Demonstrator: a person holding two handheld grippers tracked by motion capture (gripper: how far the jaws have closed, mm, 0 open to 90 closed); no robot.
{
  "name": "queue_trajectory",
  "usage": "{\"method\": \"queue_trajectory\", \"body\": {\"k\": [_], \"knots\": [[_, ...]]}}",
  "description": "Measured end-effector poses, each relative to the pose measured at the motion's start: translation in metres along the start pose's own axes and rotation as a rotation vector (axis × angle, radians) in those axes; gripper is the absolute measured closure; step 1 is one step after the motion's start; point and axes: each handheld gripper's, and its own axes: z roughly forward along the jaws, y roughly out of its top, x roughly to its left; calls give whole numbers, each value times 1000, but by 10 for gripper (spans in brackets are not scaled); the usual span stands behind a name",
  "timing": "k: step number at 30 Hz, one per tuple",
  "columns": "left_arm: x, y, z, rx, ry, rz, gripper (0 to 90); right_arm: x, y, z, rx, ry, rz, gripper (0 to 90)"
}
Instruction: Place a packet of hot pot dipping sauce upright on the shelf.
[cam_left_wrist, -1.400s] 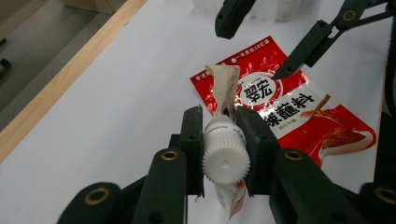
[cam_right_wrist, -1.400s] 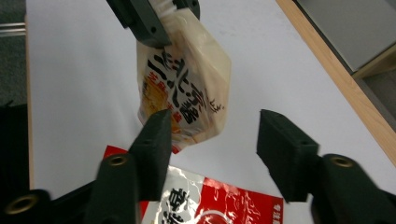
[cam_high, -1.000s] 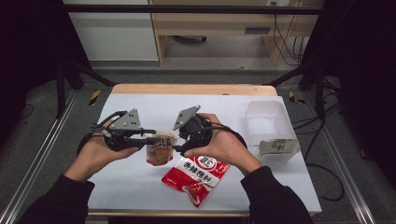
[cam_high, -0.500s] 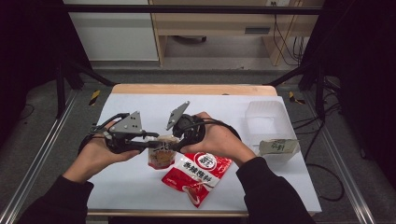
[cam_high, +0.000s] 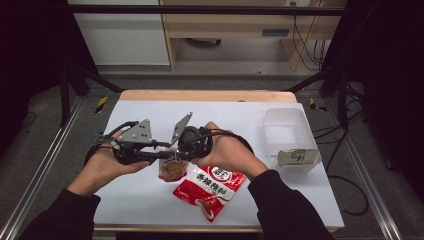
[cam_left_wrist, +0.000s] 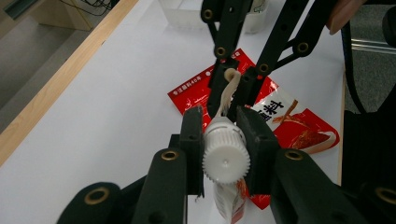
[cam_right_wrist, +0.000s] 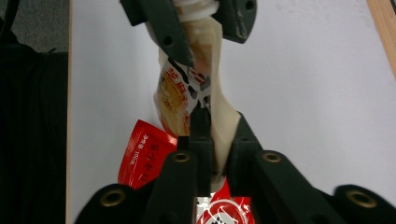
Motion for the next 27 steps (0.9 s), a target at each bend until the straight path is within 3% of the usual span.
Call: {"method": "queue_trajectory", "body": {"k": [3,10,12,16,19,22,27], "knots": [[0,-3,1,-12,-6,-2,725,2,0,-1,4,-16,-30,871],[1,-8,5,-43,-15,-42,708,1,-2,-5,9,-32,-31,880],[1,-12,5,-65,-15,-63,639,1,-4,-6,1,-30,-31,881],[1,-20,4,-70,26,-86,439,-1,-9,-10,-3,-43,-24,881],[1,-26,0,-73,48,-93,345,-2,-13,-14,5,-55,-20,881],[3,-34,-3,-65,76,-112,275,-2,-15,-18,0,-67,-21,881],[4,-53,-5,-55,129,-190,175,0,-18,-23,-10,-69,-37,881]]}}
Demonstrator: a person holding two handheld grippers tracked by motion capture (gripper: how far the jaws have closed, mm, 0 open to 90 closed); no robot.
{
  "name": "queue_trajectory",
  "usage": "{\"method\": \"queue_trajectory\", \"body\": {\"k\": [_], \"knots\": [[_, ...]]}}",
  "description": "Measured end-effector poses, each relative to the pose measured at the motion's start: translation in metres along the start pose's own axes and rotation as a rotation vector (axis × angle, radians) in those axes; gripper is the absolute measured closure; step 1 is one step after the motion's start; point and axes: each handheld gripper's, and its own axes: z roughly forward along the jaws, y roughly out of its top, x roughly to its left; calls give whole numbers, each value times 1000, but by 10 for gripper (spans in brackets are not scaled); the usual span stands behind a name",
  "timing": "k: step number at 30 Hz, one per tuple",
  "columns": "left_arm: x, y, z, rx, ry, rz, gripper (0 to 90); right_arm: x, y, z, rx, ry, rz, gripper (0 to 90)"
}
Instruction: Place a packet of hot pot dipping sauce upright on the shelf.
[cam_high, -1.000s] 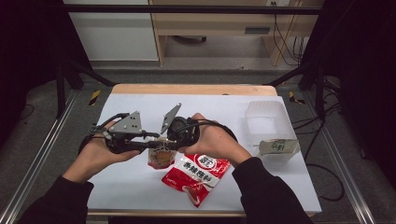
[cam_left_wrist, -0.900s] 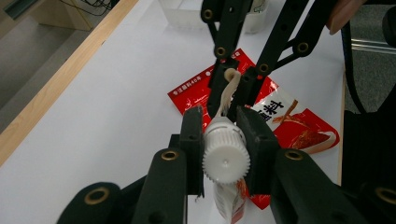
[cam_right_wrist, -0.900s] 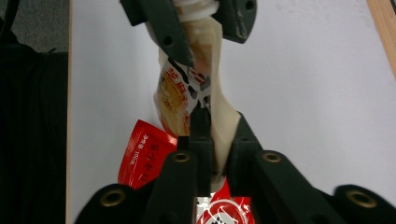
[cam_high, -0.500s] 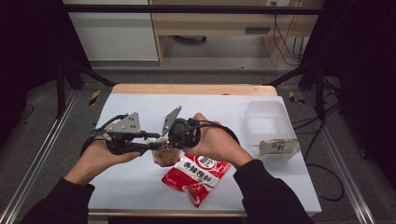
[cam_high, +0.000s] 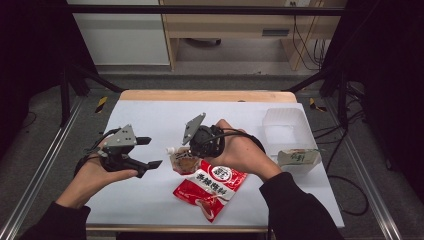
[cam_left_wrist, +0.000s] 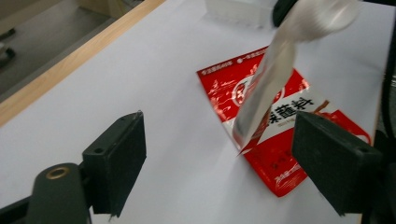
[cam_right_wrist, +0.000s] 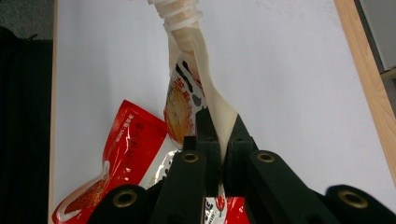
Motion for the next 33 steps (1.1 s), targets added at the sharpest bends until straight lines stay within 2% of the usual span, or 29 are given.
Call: {"method": "queue_trajectory", "body": {"k": [1,6,10,14,15,16,20,24,31,33], "knots": [[1,-4,1,0,17,-12,169,0,0,-1,2,-4,-5,881],[4,-22,8,6,46,-52,138,-2,-3,-7,12,-21,-6,881],[4,-37,12,3,39,-107,122,-6,-8,-14,12,-33,-4,881],[5,-54,17,15,79,-131,99,-12,-12,-22,4,-51,7,881],[5,-54,17,15,79,-131,91,-13,-13,-24,3,-55,9,881],[4,-65,22,27,102,-140,89,-15,-14,-26,-2,-56,9,881],[4,-89,31,40,140,-155,86,-23,-16,-34,-5,-62,5,881],[5,-93,28,39,171,-156,82,-36,-17,-42,0,-82,3,880],[4,-104,28,33,177,-176,74,-53,-21,-63,2,-122,16,881],[4,-107,28,39,177,-167,74,-58,-23,-70,4,-129,7,881]]}}
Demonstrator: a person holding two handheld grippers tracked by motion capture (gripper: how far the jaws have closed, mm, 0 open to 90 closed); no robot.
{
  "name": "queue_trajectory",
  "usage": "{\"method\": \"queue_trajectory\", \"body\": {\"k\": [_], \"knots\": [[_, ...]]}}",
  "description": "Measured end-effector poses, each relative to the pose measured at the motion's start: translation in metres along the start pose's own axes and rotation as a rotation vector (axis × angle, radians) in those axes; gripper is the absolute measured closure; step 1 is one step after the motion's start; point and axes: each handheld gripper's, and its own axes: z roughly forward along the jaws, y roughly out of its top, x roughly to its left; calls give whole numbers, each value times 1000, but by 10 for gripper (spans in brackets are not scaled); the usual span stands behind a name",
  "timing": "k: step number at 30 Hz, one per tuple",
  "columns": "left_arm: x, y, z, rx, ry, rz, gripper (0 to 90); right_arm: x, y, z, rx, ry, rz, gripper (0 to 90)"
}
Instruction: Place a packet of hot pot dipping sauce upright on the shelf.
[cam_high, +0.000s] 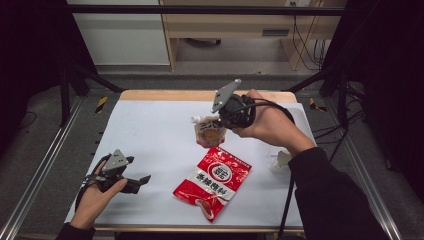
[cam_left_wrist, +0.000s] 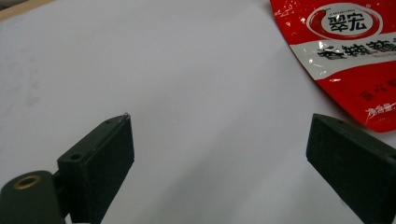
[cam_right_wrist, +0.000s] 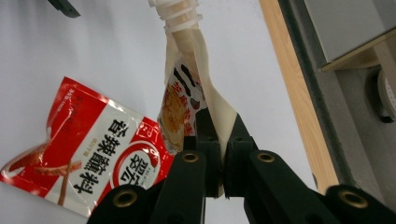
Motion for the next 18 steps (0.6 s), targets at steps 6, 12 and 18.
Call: {"method": "queue_trajectory", "body": {"k": [6,12,18], "knots": [[3,-8,2,5,12,-21,73,-16,-13,-14,9,-25,1,881],[0,-10,7,25,49,0,64,-33,-32,-24,10,-44,18,881],[-4,-11,9,30,54,6,63,-46,-50,-31,6,-55,41,881]]}}
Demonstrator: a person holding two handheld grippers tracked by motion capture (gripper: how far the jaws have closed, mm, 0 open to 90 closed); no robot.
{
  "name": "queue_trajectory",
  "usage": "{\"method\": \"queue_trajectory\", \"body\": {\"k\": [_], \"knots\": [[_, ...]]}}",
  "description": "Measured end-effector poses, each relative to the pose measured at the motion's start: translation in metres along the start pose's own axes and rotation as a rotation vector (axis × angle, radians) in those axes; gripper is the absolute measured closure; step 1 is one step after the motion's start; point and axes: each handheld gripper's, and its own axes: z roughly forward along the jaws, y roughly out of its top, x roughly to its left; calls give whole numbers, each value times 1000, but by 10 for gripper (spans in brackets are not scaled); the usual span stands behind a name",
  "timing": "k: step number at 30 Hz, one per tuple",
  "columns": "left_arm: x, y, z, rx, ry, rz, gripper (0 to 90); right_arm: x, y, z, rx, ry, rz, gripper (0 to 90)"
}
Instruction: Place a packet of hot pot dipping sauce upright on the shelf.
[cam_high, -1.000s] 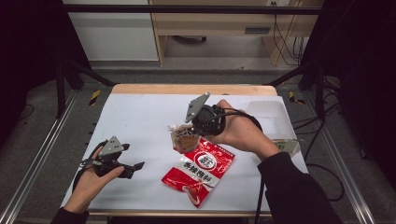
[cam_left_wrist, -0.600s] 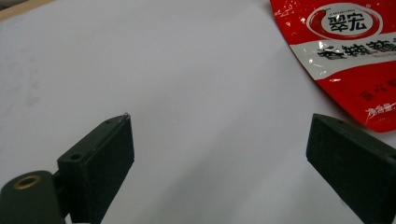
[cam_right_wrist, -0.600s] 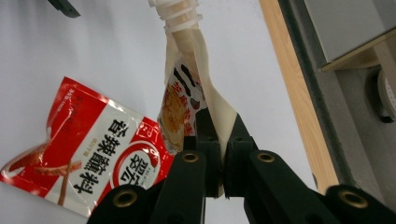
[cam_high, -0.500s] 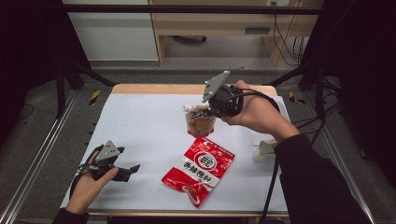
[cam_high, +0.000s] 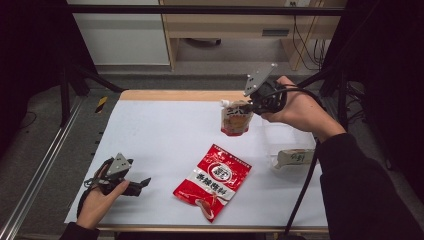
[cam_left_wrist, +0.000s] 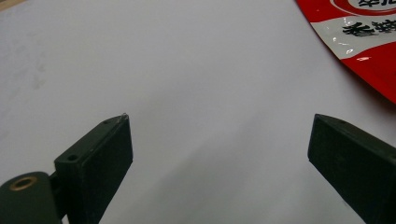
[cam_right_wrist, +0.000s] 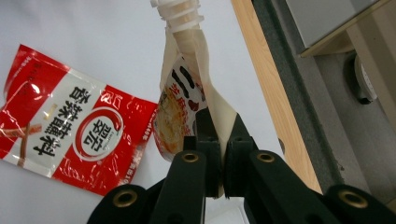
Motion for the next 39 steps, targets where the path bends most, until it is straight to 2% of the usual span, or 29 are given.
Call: {"method": "queue_trajectory", "body": {"k": [6,9,20,26,39], "knots": [[-4,-6,-1,29,14,13,63,-4,-17,-9,5,-24,14,881],[-4,-9,-1,28,21,4,62,-4,-25,-12,7,-31,25,881],[-7,-9,0,51,17,41,59,1,-42,-23,25,-67,26,881],[-5,-11,0,52,25,29,56,0,-49,-27,22,-91,36,881],[-6,-10,0,57,20,35,56,-7,-70,-30,43,-111,64,881]]}}
